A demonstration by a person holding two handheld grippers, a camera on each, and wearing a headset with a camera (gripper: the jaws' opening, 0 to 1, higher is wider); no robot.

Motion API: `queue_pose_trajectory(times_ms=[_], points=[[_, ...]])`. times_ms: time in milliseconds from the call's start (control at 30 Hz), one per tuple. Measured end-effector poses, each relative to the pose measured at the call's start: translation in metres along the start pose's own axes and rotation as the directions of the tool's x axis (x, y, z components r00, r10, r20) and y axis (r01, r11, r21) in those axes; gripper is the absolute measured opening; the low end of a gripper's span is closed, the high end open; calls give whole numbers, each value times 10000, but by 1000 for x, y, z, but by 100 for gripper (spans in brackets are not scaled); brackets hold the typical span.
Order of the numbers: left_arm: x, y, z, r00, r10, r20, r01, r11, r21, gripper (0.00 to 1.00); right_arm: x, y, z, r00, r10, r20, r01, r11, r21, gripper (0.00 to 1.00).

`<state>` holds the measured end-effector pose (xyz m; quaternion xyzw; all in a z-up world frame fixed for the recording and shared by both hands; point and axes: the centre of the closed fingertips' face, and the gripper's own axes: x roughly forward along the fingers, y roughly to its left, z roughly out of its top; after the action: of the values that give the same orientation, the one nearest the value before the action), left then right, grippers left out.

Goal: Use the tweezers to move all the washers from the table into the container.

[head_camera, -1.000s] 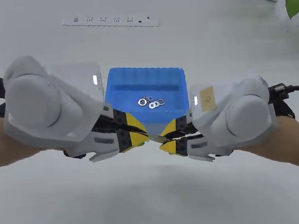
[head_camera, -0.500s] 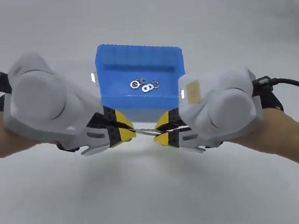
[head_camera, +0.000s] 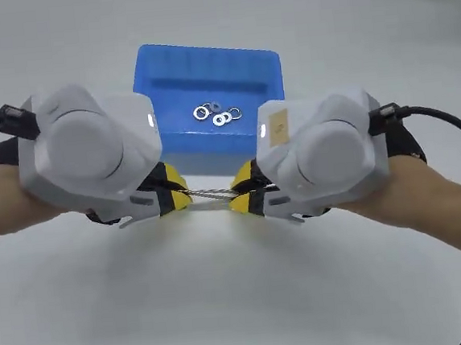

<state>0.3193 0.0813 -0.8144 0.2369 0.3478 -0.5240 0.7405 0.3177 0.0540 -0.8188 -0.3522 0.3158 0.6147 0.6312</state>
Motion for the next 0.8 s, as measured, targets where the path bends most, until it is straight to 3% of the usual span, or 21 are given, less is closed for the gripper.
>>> queue_pose_trajectory(times_ms=[200, 300, 367, 467, 800], points=[[0, 2, -1, 9999, 41, -99, -42, 9999, -139, 8, 1, 0, 0, 9989, -175, -434, 190, 9992, 362, 10], [0, 2, -1, 9999, 96, -105, -99, 9997, -227, 9, 1, 0, -1, 9985, -218, -502, 224, 9997, 117, 10], [1, 2, 0, 9999, 127, -20, -128, 9933, -1149, 10, 0, 0, -1, 9983, -269, -514, 276, 9995, 141, 11], [0, 1, -1, 9997, 187, -130, -197, 9965, -813, 10, 0, -1, -1, 9979, -324, -567, 333, 9993, 157, 11], [-2, -1, -1, 9991, 189, -387, -216, 9973, -704, 11, 0, -1, -1, 9954, -440, -851, 453, 9989, 134, 12]])
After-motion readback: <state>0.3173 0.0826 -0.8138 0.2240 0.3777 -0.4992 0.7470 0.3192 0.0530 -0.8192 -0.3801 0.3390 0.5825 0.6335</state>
